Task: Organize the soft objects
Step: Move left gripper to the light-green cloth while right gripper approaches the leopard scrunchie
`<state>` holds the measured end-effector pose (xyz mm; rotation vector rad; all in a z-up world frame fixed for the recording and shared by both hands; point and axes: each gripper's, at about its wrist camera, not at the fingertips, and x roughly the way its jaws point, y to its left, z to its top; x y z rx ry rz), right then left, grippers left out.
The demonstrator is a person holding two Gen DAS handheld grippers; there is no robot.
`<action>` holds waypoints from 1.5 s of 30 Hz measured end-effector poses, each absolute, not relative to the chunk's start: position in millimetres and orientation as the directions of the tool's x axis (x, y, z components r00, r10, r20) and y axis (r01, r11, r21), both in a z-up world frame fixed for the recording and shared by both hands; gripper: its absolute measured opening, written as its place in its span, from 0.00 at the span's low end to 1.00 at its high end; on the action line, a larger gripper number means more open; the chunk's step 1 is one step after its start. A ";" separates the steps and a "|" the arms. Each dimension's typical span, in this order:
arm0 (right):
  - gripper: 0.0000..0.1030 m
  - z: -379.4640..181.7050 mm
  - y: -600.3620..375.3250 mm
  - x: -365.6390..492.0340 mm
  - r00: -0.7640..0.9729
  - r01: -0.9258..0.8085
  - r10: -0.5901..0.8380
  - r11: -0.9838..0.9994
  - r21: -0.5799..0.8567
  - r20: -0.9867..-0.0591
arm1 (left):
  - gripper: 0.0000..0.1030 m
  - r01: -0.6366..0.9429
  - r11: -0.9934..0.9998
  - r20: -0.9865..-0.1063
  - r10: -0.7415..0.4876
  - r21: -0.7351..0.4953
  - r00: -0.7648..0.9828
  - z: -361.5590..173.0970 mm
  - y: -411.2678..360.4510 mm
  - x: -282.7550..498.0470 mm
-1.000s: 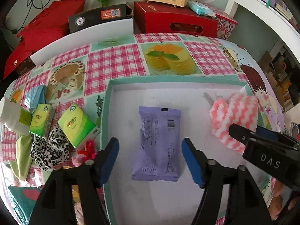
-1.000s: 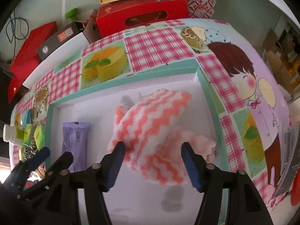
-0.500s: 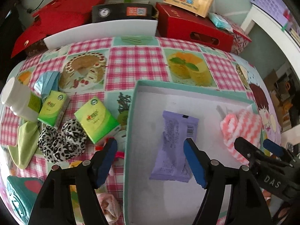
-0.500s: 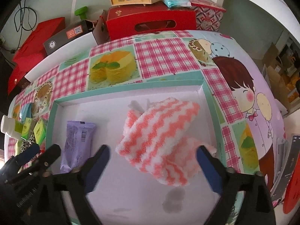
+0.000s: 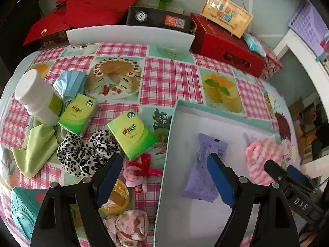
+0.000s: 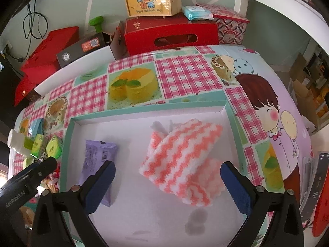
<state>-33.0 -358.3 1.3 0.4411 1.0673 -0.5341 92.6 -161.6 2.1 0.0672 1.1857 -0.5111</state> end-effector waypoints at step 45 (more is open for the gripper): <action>1.00 6.6 -187.1 60.7 0.587 0.122 0.187 0.941 0.315 -0.788 | 0.97 -0.122 0.951 -0.833 -0.182 -0.284 0.522 20.2 82.7 158.0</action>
